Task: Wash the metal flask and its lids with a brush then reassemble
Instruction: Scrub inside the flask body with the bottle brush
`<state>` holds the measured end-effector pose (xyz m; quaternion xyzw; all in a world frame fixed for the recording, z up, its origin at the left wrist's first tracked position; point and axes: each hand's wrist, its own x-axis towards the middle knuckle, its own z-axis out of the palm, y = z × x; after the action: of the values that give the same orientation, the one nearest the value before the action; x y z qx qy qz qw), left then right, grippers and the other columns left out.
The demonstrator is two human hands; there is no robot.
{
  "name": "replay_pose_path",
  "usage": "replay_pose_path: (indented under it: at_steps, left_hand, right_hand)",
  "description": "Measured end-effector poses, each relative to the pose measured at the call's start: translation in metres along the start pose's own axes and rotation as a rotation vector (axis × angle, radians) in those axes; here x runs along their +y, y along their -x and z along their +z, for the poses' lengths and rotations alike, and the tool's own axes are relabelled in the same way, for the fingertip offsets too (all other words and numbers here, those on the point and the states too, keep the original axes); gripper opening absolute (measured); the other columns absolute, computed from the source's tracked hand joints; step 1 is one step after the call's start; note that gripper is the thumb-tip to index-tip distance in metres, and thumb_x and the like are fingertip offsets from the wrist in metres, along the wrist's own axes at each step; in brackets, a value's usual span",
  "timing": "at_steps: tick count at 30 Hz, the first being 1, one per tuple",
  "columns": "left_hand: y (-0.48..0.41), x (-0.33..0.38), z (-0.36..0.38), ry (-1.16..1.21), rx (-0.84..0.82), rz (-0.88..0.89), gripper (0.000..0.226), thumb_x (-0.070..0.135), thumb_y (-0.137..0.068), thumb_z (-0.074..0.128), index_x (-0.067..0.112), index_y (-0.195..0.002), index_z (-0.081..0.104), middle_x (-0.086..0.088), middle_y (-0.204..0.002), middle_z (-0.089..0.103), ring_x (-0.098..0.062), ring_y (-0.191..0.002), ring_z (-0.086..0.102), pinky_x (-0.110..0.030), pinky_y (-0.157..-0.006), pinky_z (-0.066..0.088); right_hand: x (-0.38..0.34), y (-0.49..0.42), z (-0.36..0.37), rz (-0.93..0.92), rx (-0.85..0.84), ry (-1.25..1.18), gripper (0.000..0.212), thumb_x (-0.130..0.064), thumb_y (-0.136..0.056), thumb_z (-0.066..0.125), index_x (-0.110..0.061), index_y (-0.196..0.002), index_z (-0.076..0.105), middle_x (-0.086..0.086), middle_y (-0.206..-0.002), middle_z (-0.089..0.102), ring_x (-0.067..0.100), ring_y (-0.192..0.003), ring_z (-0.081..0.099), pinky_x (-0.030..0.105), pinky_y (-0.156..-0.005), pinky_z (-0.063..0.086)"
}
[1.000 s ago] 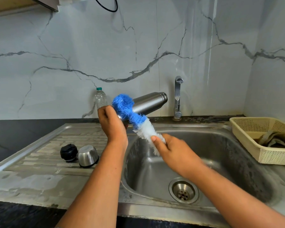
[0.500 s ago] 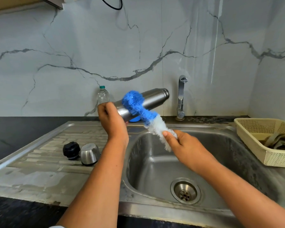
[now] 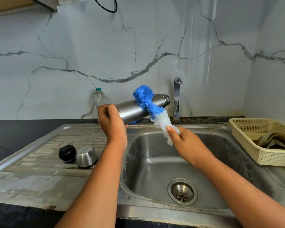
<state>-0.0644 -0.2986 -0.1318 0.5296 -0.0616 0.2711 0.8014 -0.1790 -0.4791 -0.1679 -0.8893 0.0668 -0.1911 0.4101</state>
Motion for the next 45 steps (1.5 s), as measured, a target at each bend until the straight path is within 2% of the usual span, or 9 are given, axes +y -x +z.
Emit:
replay_pose_path:
  at_steps: [8,15,20,23,26,32,37,41,45]
  left_hand:
    - [-0.007,0.002,-0.007,0.006,0.043,-0.037,0.010,0.030,-0.092,0.043,0.030,-0.086,0.051,0.001,-0.095,0.058,-0.021,-0.088,0.061,-0.032,-0.058,0.050]
    - [-0.020,0.005,-0.017,0.073,0.069,-0.117,0.026,0.041,-0.085,0.043,0.022,-0.100,0.054,-0.006,-0.104,0.062,-0.027,-0.093,0.066,-0.028,-0.052,0.049]
    - [-0.009,0.001,-0.005,0.072,0.028,-0.174,0.027,0.044,-0.079,0.044,0.026,-0.095,0.056,-0.007,-0.107,0.059,-0.029,-0.097,0.061,-0.027,-0.048,0.050]
    - [-0.018,0.002,-0.014,0.136,0.086,-0.218,0.035,0.044,-0.083,0.044,0.019,-0.105,0.056,-0.011,-0.105,0.063,-0.031,-0.087,0.064,-0.022,-0.041,0.043]
    - [-0.026,0.002,-0.023,0.213,0.106,-0.335,0.040,0.048,-0.088,0.042,0.016,-0.108,0.054,-0.015,-0.099,0.064,-0.026,-0.063,0.059,-0.023,-0.040,0.035]
    - [-0.014,0.006,-0.018,0.286,0.007,-0.608,0.043,0.052,-0.097,0.042,0.013,-0.100,0.059,-0.013,-0.086,0.061,-0.020,-0.060,0.052,-0.019,-0.038,0.032]
    - [-0.014,0.010,-0.016,0.140,-0.117,-0.781,0.039,0.050,-0.093,0.048,0.013,-0.100,0.059,-0.015,-0.086,0.062,-0.024,-0.064,0.054,-0.017,-0.034,0.030]
    - [-0.007,0.010,-0.012,-0.017,-0.241,-0.826,0.039,0.048,-0.092,0.053,0.011,-0.100,0.058,-0.018,-0.084,0.063,-0.026,-0.060,0.054,-0.017,-0.033,0.030]
    - [-0.002,0.008,-0.011,-0.076,-0.313,-0.880,0.040,0.046,-0.094,0.053,0.008,-0.105,0.060,-0.019,-0.086,0.064,-0.027,-0.054,0.056,-0.017,-0.035,0.033]
  right_hand:
    - [0.016,-0.009,-0.016,0.054,0.059,0.039,0.047,-0.064,-0.101,0.033,-0.027,-0.103,0.062,-0.008,-0.091,0.066,0.012,-0.086,0.061,0.032,-0.071,0.043]
    - [0.020,-0.007,-0.023,0.063,0.061,0.063,0.046,-0.063,-0.102,0.033,-0.026,-0.097,0.061,-0.007,-0.087,0.065,0.010,-0.082,0.060,0.026,-0.064,0.041]
    - [0.020,-0.017,-0.020,0.053,0.139,0.004,0.045,-0.061,-0.103,0.033,-0.025,-0.106,0.059,-0.008,-0.089,0.065,0.005,-0.082,0.058,0.024,-0.064,0.040]
    - [0.029,-0.011,-0.025,0.054,0.085,0.018,0.047,-0.064,-0.102,0.034,-0.027,-0.103,0.063,-0.009,-0.092,0.068,0.009,-0.088,0.063,0.024,-0.068,0.043]
    - [0.031,-0.007,-0.029,0.057,0.076,0.041,0.041,-0.063,-0.102,0.036,-0.031,-0.103,0.062,-0.010,-0.092,0.067,0.007,-0.087,0.061,0.022,-0.066,0.041]
    - [0.016,-0.004,-0.018,-0.014,0.252,-0.256,0.040,-0.067,-0.092,0.054,-0.029,-0.102,0.063,-0.011,-0.087,0.068,0.007,-0.082,0.063,0.028,-0.070,0.048]
    - [0.018,-0.003,-0.021,-0.069,0.371,-0.297,0.053,-0.058,-0.078,0.078,-0.030,-0.121,0.064,-0.018,-0.106,0.070,-0.004,-0.099,0.063,0.018,-0.083,0.048]
    - [0.018,-0.005,-0.030,-0.078,0.422,-0.282,0.037,-0.044,-0.084,0.079,-0.036,-0.113,0.057,-0.030,-0.098,0.059,-0.014,-0.089,0.053,0.003,-0.075,0.036]
    - [0.025,-0.007,-0.033,-0.058,0.409,-0.281,0.030,-0.039,-0.088,0.077,-0.032,-0.113,0.063,-0.022,-0.096,0.066,-0.011,-0.086,0.058,0.005,-0.067,0.039]
